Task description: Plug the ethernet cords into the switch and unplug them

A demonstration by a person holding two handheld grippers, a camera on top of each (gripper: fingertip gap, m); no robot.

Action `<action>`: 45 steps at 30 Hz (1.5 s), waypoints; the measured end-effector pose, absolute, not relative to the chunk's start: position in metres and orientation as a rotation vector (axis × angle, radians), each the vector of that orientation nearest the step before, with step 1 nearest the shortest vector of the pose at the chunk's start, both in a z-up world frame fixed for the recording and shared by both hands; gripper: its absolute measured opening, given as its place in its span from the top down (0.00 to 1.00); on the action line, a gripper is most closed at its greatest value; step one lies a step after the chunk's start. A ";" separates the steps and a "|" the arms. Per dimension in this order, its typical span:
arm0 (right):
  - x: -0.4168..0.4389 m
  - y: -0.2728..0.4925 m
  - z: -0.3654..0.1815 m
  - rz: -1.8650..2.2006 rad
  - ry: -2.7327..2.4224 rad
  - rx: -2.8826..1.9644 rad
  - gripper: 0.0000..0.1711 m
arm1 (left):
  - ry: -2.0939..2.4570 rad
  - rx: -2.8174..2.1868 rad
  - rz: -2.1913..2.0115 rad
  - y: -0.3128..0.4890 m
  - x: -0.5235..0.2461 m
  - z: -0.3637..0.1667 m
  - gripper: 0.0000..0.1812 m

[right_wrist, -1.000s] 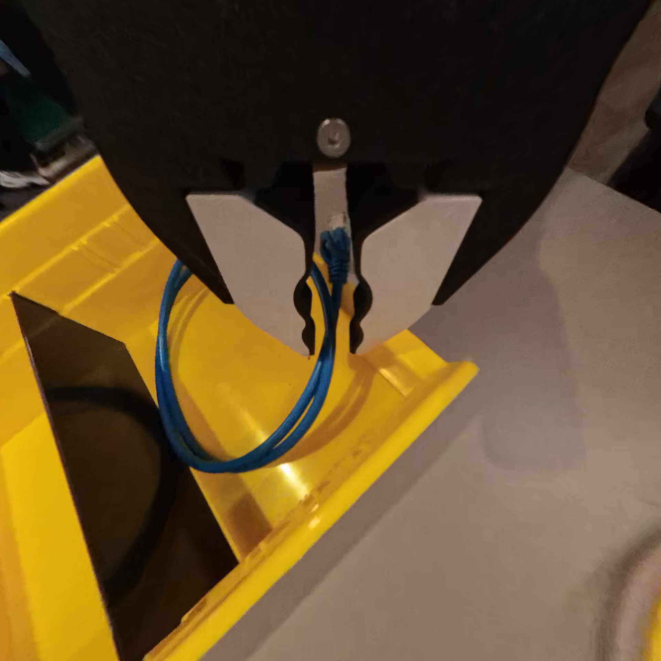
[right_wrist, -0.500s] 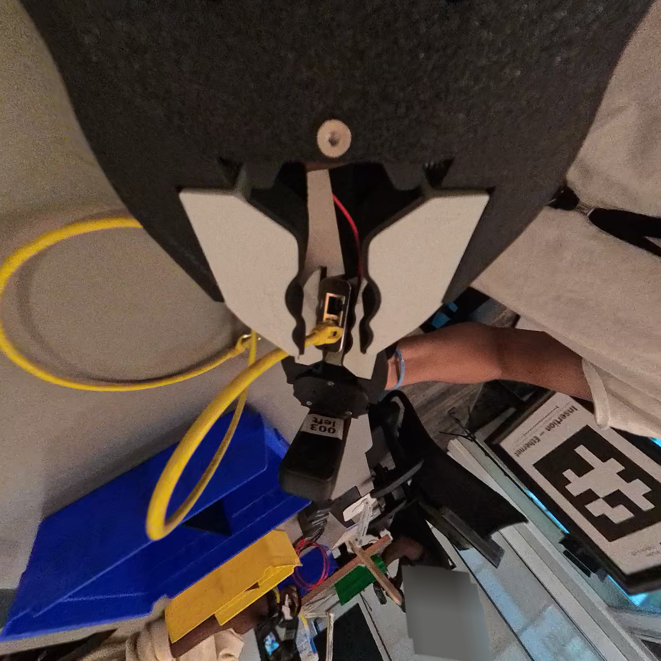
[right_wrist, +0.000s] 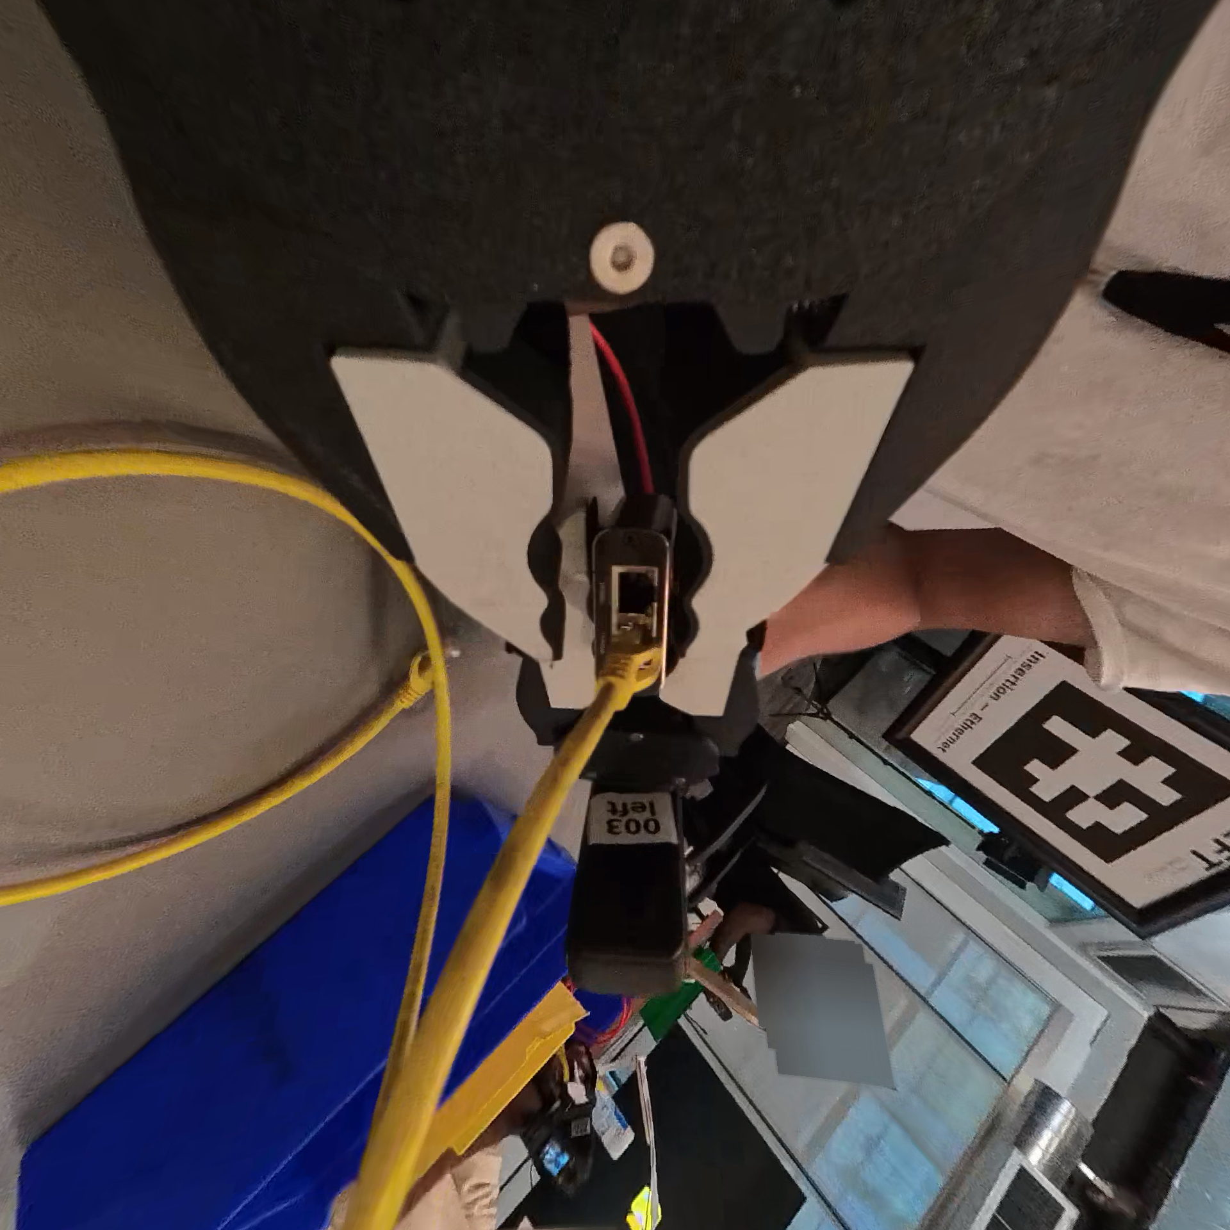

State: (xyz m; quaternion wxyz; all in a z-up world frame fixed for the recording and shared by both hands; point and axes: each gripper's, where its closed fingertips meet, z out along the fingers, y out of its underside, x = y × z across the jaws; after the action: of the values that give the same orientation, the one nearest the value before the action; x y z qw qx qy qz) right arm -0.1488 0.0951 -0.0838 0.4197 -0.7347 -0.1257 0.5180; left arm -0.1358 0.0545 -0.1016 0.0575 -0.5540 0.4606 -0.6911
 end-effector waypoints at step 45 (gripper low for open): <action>-0.162 0.099 -0.067 1.395 -0.224 -1.714 0.92 | 1.352 -1.653 -2.139 0.061 -0.140 -0.088 0.85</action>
State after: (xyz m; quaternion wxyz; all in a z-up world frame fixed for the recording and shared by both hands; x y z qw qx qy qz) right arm -0.1619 0.0990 -0.0672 0.4439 -0.6914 -0.0903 0.5628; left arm -0.1403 0.0615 -0.0881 0.0593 -0.5460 0.4464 -0.7065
